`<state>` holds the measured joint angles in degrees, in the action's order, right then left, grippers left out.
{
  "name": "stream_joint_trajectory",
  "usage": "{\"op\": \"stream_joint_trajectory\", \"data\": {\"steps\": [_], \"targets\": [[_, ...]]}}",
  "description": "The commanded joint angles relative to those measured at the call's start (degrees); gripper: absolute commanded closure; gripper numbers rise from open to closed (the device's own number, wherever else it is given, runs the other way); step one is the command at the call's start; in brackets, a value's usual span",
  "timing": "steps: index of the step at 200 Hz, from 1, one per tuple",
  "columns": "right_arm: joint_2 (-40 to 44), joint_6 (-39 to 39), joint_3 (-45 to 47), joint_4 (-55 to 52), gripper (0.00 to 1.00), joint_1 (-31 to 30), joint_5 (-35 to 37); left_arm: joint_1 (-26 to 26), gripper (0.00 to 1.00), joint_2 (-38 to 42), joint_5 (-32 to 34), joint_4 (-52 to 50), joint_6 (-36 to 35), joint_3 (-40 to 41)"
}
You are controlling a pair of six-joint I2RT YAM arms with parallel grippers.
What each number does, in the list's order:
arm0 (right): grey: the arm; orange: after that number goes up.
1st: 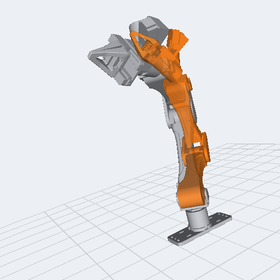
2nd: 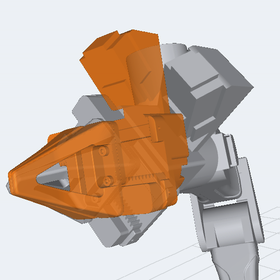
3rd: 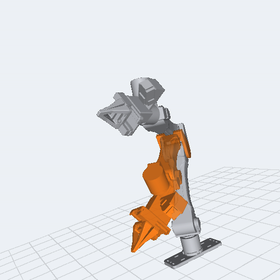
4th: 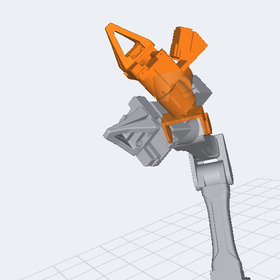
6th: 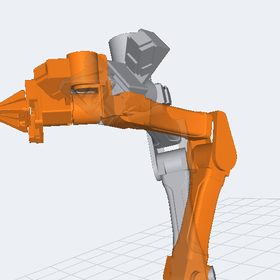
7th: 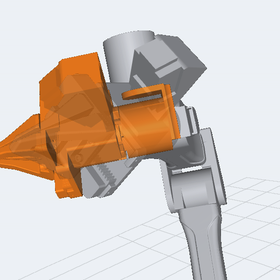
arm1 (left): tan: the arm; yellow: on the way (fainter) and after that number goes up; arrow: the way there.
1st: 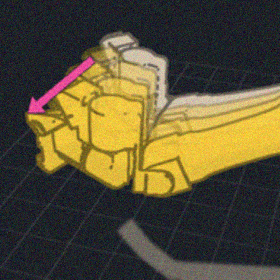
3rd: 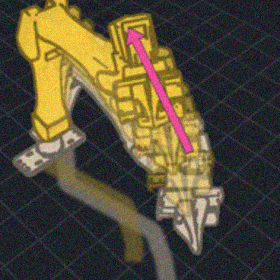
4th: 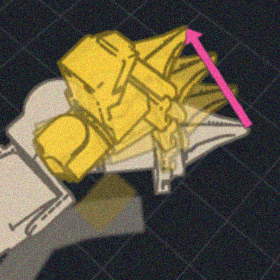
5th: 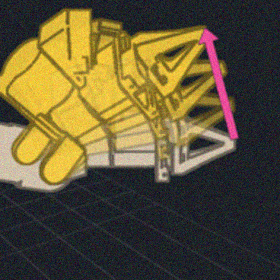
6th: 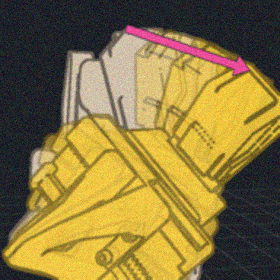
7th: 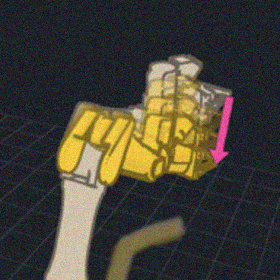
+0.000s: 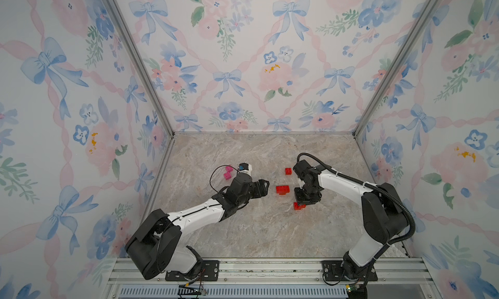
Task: Assemble the letter v with lego
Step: Assemble the lego brick with the lego brick, then adjust the lego brick at the center of the board.
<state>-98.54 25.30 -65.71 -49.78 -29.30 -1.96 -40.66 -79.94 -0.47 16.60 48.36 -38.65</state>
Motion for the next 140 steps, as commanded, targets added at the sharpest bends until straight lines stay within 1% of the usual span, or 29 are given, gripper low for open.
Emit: {"op": "stream_joint_trajectory", "data": {"steps": [1, 17, 26, 35, 52, 59, 67, 83, 95, 106, 122, 140], "targets": [[-0.71, 3.46, -1.60, -0.87, 0.51, -1.29, -0.04, 0.85, 0.21, -1.72, -4.96, 5.00, 2.80, 2.17], [0.74, 2.69, -2.96, -2.88, 0.38, -1.29, 0.43, 0.85, 0.21, -2.34, -5.29, 5.11, 2.71, 2.18], [1.61, 1.86, -3.94, -4.15, 0.34, -1.15, 0.55, 0.80, 0.22, -2.73, -5.64, 5.38, 2.86, 2.16], [2.39, 1.02, -4.68, -5.32, 0.31, -0.80, 0.72, 0.74, 0.23, -3.34, -6.23, 6.06, 3.11, 2.27], [2.92, -1.98, -5.21, -5.53, 0.31, 0.62, 0.86, 0.56, 0.24, -4.82, -7.65, 8.35, 3.94, 2.42], [2.49, -3.32, -5.30, -4.98, 0.34, 1.35, 1.11, 0.58, 0.25, -5.60, -8.52, 9.71, 4.46, 2.60], [1.85, -5.41, -5.09, -3.43, 0.39, 2.26, 0.64, 0.46, 0.26, -6.81, -9.59, 11.26, 4.95, 2.62], [-0.24, -9.11, -4.64, 0.33, 0.57, 3.75, -0.47, 0.50, 0.28, -9.63, -12.04, 14.16, 5.98, 2.57], [-1.69, -11.14, -4.14, 2.59, 0.68, 4.51, -1.02, 0.47, 0.28, -11.97, -13.17, 15.37, 6.37, 1.99], [-3.03, -12.39, -3.68, 4.37, 0.74, 5.01, -1.70, 0.39, 0.28, -13.72, -13.50, 16.14, 6.53, 1.51], [-4.71, -13.25, -3.54, 5.97, 0.84, 5.26, -2.33, 0.47, 0.29, -15.92, -13.32, 17.84, 6.90, 1.02], [-6.20, -13.23, -3.26, 7.06, 0.86, 5.22, -3.63, 0.67, 0.30, -18.63, -14.76, 20.44, 7.87, 0.17]]}}
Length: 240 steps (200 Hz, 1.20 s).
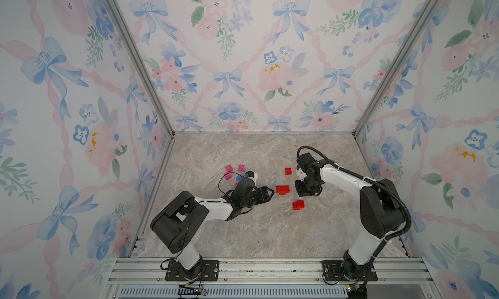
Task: Assemble the letter v with lego
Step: Adjust the lego brick at the center of the board.
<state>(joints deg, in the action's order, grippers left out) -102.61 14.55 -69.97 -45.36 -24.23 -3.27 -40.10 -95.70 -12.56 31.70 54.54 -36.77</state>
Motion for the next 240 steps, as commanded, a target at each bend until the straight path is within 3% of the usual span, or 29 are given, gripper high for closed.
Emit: {"op": "stream_joint_trajectory", "data": {"steps": [1, 88, 122, 156, 180, 189, 198, 213, 240], "targets": [[-2.19, -2.49, 1.03, 2.65, 0.86, 0.19, -2.38, 0.06, 0.30, -3.03, -2.84, 5.63, 1.78, -1.71], [3.48, 1.52, 10.47, 3.89, 0.82, 1.46, -5.96, 0.30, 0.35, -12.23, -7.92, 16.09, 6.20, -4.22], [7.41, 0.31, 9.77, 1.16, 0.58, 5.38, -6.18, 0.32, 0.38, -14.23, -9.21, 19.23, 8.20, -5.16], [12.83, -8.57, 8.06, -5.16, 0.47, 2.45, -1.32, 0.46, 0.41, -15.86, -9.83, 20.70, 9.50, -5.53], [16.45, -17.55, 8.63, -6.47, 0.45, -2.13, 3.49, 0.46, 0.42, -17.19, -10.20, 21.57, 10.14, -5.77], [17.57, -20.00, 8.70, -5.95, 0.44, -3.14, 3.06, 0.49, 0.42, -17.41, -10.21, 21.80, 10.22, -5.85], [18.64, -22.98, 8.97, -5.46, 0.33, -4.45, 2.17, 0.54, 0.42, -17.63, -10.45, 21.91, 10.31, -5.98], [18.89, -26.84, 8.61, -5.84, 0.26, -6.54, 1.23, 0.54, 0.40, -17.97, -10.81, 21.91, 10.39, -6.26], [16.33, -29.39, 8.34, -4.85, 0.24, -7.77, -2.04, 0.63, 0.40, -19.13, -11.08, 22.54, 10.89, -6.88]]}}
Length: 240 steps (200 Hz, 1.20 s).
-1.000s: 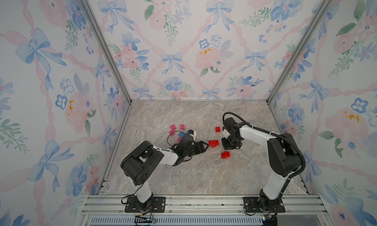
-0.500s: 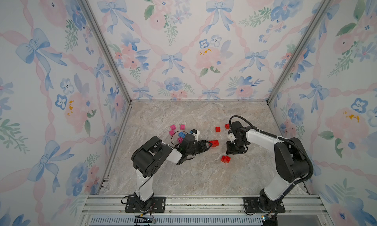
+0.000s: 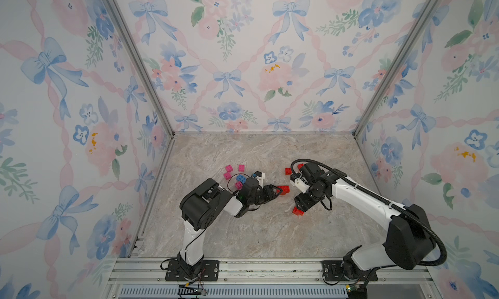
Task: Assemble the letter v with lego
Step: Pick up the lego brick from the center of the board.
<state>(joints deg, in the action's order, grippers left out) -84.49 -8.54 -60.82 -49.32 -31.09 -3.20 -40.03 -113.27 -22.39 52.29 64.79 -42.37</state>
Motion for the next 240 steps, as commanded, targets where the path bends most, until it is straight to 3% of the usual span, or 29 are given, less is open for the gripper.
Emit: {"op": "stream_joint_trajectory", "data": {"steps": [1, 55, 188, 240], "targets": [[-1.89, -6.40, -0.85, -0.88, 0.24, -0.90, -2.18, 0.56, 0.40, -1.62, -1.29, 2.03, 0.66, -1.30], [-7.92, -5.26, 0.01, 4.29, 0.37, -1.29, -4.85, 1.15, 0.42, -2.83, -2.74, 2.55, 0.82, -2.45], [-13.05, -0.67, 1.75, 3.62, 0.42, -0.90, -3.52, 0.96, 0.52, -5.54, -3.89, 4.16, 2.31, -3.42], [-13.34, -0.08, 2.18, 3.81, 0.53, -0.99, -2.66, 0.93, 0.53, -5.85, -3.80, 4.31, 2.27, -3.51]]}}
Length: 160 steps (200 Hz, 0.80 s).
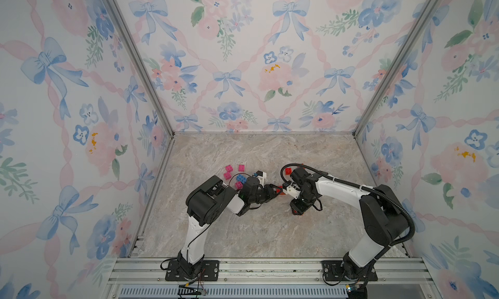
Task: Assemble the letter v with lego
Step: Pick up the lego brick from the center of the board.
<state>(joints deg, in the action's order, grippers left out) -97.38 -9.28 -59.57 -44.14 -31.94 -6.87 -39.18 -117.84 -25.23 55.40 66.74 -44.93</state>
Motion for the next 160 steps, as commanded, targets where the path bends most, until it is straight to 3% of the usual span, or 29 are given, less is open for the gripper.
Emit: {"op": "stream_joint_trajectory", "data": {"steps": [1, 141, 160], "targets": [[-0.44, 0.66, 0.94, -1.38, 0.53, -0.14, 1.04, 0.07, 0.53, -1.27, -0.96, 1.21, 0.32, -0.95], [5.53, -3.23, -3.42, -5.33, 0.78, 2.18, 3.77, -0.15, 0.59, -2.77, -0.87, 1.29, 0.43, -1.83], [5.63, -5.30, -5.22, -5.69, 0.79, 3.29, 2.50, -0.03, 0.56, -2.77, -1.04, 1.37, 0.41, -1.72]]}}
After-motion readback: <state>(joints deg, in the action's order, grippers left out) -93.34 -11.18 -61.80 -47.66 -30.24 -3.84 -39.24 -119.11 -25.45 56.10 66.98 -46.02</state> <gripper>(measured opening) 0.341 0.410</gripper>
